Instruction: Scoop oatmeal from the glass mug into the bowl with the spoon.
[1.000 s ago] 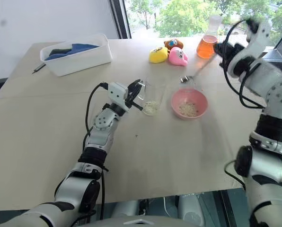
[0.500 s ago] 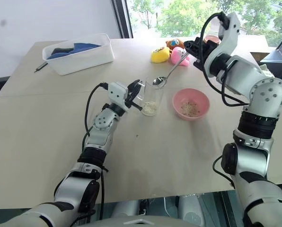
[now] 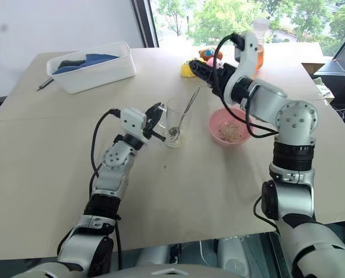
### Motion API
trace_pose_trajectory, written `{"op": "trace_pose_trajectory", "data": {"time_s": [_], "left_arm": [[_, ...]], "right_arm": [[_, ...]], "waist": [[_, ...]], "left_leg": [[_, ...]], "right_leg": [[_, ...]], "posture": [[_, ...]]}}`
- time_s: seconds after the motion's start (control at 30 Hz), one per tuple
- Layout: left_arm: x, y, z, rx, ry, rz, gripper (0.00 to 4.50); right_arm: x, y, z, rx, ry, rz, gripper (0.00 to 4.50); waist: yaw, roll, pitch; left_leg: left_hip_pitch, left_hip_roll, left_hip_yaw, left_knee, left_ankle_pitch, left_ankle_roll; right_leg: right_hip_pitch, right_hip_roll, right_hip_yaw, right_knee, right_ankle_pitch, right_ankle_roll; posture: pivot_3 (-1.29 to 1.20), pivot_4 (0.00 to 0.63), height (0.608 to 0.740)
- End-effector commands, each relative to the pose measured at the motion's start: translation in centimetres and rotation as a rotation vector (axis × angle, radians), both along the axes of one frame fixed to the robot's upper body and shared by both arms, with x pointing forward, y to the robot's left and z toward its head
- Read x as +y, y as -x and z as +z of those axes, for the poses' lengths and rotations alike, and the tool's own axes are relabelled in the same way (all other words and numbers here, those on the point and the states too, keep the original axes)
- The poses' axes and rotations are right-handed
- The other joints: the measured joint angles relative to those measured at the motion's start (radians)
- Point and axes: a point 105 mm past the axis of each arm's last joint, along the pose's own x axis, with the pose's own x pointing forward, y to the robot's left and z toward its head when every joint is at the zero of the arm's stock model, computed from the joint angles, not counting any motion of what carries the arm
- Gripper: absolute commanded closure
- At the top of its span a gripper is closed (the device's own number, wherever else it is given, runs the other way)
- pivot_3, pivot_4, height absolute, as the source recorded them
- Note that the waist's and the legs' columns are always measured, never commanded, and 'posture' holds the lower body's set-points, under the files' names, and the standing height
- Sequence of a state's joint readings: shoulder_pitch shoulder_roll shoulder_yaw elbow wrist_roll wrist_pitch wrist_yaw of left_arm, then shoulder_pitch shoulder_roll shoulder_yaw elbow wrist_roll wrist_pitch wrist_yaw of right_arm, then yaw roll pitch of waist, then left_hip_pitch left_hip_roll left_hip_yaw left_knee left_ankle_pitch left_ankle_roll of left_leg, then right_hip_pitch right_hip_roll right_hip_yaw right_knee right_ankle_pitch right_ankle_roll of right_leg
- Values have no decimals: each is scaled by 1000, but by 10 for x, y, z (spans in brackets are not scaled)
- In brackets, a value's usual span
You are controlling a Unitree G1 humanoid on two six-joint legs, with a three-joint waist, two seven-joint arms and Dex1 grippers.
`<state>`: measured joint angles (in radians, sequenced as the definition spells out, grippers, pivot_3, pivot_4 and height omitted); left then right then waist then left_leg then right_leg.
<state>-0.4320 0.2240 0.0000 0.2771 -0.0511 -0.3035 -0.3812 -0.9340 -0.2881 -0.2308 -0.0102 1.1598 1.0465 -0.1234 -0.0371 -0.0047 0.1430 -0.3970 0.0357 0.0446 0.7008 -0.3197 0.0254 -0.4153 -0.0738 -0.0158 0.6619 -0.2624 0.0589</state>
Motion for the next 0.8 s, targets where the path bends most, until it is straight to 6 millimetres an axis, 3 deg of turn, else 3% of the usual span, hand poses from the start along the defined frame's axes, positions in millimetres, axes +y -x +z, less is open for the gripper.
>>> {"op": "trace_pose_trajectory", "data": {"time_s": [0.03,0.13,0.23,0.37,0.8], "left_arm": [[7,11,16,-75,25,29,4500],[17,17,2,-56,28,89,4500],[19,21,-11,-30,27,105,4500],[13,26,-22,-24,1,90,4500],[22,32,-31,-27,-45,115,4500]], "right_arm": [[-31,-5,27,-92,-59,-91,679],[-60,-13,31,-118,-55,-183,679],[-70,-16,29,-111,-59,-219,679],[-61,-15,29,-104,-78,-191,679],[-49,-14,30,-103,-80,-153,679]], "waist": [[0,0,0],[-1,0,0],[-2,0,0],[-4,1,0],[-3,1,-1]], "left_leg": [[0,0,0,0,0,0],[0,0,0,0,0,0],[1,1,1,0,0,0],[4,1,1,0,0,0],[5,1,1,0,0,0]], "right_leg": [[0,0,0,0,0,0],[0,0,0,0,0,0],[0,0,1,0,0,0],[0,1,4,1,0,0],[0,1,5,1,0,0]], "posture": [[0,150,740],[0,150,740],[0,150,740],[0,150,740],[0,150,740]]}}
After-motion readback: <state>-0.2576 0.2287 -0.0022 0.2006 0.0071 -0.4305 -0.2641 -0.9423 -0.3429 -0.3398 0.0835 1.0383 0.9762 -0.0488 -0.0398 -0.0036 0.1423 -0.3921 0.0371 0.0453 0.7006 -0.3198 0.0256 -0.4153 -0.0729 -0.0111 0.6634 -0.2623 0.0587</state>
